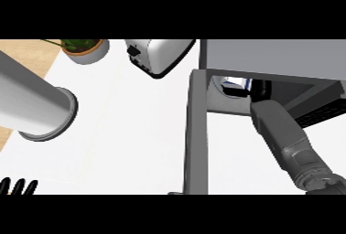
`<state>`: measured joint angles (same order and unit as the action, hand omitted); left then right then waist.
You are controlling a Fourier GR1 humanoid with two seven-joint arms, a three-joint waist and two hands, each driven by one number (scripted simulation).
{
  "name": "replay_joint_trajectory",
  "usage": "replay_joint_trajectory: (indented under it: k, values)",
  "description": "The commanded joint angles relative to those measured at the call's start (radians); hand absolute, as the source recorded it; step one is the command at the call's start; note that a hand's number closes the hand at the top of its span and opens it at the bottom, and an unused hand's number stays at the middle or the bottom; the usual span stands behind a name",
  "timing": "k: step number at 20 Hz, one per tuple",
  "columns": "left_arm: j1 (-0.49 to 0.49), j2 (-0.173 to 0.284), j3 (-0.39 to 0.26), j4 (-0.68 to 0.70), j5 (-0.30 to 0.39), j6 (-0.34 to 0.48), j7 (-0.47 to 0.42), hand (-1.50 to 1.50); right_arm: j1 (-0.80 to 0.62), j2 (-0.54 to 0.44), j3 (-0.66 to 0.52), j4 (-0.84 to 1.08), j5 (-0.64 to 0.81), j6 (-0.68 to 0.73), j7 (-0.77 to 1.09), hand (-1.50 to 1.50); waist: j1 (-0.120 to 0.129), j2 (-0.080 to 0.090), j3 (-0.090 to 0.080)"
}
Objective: Pick up the milk, place it into the microwave and close the microwave
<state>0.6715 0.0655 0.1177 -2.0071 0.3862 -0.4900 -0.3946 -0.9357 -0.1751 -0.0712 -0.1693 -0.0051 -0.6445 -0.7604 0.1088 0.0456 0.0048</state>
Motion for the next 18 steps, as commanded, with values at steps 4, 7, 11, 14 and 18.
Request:
replay_joint_trajectory:
  k: [4, 7, 11, 14, 18]
  values:
    - [-0.026, 0.001, 0.011, 0.029, 0.01, -0.002, -0.002, -1.5, -0.068, -0.002, -0.066, -0.017, -0.046, -0.026, -0.049, 1.5, 0.021, 0.008, 0.001]
    - [-0.033, 0.013, 0.006, 0.017, -0.001, -0.005, 0.011, -1.5, -0.04, -0.009, -0.058, -0.004, -0.019, -0.127, -0.103, 1.5, 0.021, 0.013, 0.001]
    - [-0.041, 0.028, 0.013, 0.037, 0.003, -0.02, 0.011, -1.5, -0.07, -0.044, -0.057, 0.018, 0.004, -0.246, -0.075, 1.5, 0.03, 0.017, 0.0]
    - [-0.043, 0.03, 0.018, 0.042, 0.018, -0.023, 0.015, -1.5, -0.063, -0.029, -0.073, 0.018, -0.001, -0.31, -0.08, 1.5, 0.038, 0.021, 0.001]
    - [-0.094, 0.028, 0.037, 0.041, 0.012, 0.022, 0.035, -1.5, -0.095, -0.041, -0.078, 0.021, 0.005, -0.305, -0.064, 1.5, 0.027, 0.019, 0.001]
